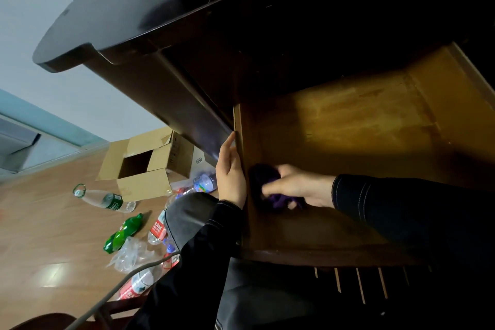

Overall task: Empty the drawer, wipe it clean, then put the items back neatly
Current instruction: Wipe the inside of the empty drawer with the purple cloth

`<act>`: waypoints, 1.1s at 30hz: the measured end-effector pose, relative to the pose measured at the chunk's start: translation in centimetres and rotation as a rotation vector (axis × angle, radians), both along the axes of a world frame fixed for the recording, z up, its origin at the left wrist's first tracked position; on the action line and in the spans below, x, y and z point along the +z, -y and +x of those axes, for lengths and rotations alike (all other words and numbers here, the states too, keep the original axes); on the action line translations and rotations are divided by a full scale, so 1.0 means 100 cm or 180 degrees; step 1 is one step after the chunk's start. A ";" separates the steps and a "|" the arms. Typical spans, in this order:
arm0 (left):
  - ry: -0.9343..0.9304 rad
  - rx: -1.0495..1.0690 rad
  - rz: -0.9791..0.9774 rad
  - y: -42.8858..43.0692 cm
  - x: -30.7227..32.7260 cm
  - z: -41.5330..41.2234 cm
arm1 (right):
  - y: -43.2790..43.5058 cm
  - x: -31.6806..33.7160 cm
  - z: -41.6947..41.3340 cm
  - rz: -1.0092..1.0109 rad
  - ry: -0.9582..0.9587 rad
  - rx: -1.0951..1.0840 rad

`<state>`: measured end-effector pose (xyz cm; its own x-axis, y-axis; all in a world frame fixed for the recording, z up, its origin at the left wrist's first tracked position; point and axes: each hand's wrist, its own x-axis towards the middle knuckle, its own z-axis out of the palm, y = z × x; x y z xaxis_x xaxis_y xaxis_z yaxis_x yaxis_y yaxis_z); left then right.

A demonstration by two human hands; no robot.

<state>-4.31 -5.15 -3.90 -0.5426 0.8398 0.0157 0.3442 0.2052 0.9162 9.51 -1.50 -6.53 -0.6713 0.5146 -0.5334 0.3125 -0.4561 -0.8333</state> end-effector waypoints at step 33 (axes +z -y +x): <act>-0.0014 0.0029 -0.0075 0.000 -0.001 -0.002 | -0.066 -0.021 -0.038 0.1593 0.0796 -0.0553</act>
<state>-4.47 -5.16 -4.04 -0.5501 0.8351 -0.0015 0.3463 0.2297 0.9095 5.68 5.14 -8.62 -0.4396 0.8360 -0.3286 0.4832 -0.0883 -0.8710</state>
